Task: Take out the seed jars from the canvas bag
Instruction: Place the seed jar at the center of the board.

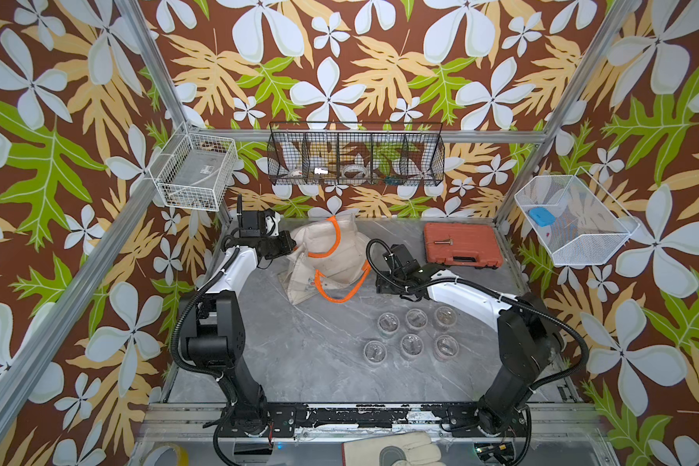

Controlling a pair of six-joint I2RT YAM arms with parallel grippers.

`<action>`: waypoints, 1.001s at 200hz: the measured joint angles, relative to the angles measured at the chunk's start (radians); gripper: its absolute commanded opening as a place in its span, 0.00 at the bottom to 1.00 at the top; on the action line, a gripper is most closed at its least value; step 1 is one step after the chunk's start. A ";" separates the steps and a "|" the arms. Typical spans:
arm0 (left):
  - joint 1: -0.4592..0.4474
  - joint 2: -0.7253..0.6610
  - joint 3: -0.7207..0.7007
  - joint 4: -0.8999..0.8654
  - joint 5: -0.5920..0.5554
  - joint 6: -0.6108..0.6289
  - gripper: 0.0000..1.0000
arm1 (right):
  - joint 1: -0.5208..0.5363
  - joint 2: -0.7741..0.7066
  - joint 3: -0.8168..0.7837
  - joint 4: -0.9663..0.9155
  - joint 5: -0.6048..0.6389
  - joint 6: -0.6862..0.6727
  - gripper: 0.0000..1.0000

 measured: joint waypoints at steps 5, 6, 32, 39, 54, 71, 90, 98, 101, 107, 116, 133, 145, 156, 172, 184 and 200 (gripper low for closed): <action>0.002 0.002 0.000 0.001 0.000 0.000 0.00 | 0.000 0.010 0.002 0.003 -0.006 0.000 0.70; 0.002 0.002 0.000 0.001 0.000 0.000 0.00 | -0.001 0.011 0.002 0.003 -0.007 0.000 0.70; 0.007 0.008 0.000 0.005 0.000 0.000 0.00 | -0.004 0.043 0.008 0.020 -0.012 0.000 0.72; 0.007 0.008 -0.002 0.006 0.001 0.000 0.00 | -0.004 0.051 0.008 0.024 -0.011 0.000 0.72; 0.007 0.008 -0.002 0.006 0.002 0.000 0.00 | -0.006 0.071 0.009 0.034 -0.010 0.000 0.72; 0.008 0.006 -0.005 0.007 0.003 0.000 0.00 | -0.006 0.088 0.008 0.040 -0.010 0.000 0.74; 0.009 0.000 -0.011 0.010 0.003 -0.002 0.00 | -0.007 0.098 0.006 0.048 -0.008 0.000 0.77; 0.010 0.000 -0.011 0.011 0.003 -0.003 0.00 | -0.008 0.102 0.006 0.052 -0.007 0.000 0.79; 0.010 0.000 -0.011 0.011 0.003 -0.003 0.00 | -0.008 0.103 0.006 0.054 -0.006 0.000 0.80; 0.011 0.000 -0.011 0.012 0.003 -0.003 0.00 | -0.008 0.106 0.005 0.056 -0.006 0.000 0.83; 0.012 0.000 -0.011 0.011 0.003 -0.003 0.00 | -0.008 0.108 0.002 0.060 -0.002 0.000 0.87; 0.015 0.000 -0.011 0.012 0.005 -0.004 0.00 | -0.008 0.108 -0.003 0.065 0.000 0.000 0.93; 0.015 0.000 -0.011 0.012 0.005 -0.005 0.00 | -0.008 0.106 -0.005 0.069 0.000 0.001 0.95; 0.015 0.000 -0.011 0.012 0.008 -0.007 0.01 | -0.008 0.096 -0.006 0.070 0.000 0.001 0.96; 0.016 -0.004 -0.011 0.011 0.010 -0.008 0.08 | -0.008 0.064 -0.006 0.070 0.006 0.003 0.98; 0.016 -0.009 -0.011 0.009 0.019 -0.008 0.15 | -0.008 0.031 -0.004 0.069 0.008 0.003 0.99; 0.017 -0.017 -0.011 0.005 0.021 -0.011 0.40 | -0.008 -0.024 -0.001 0.064 0.019 0.003 1.00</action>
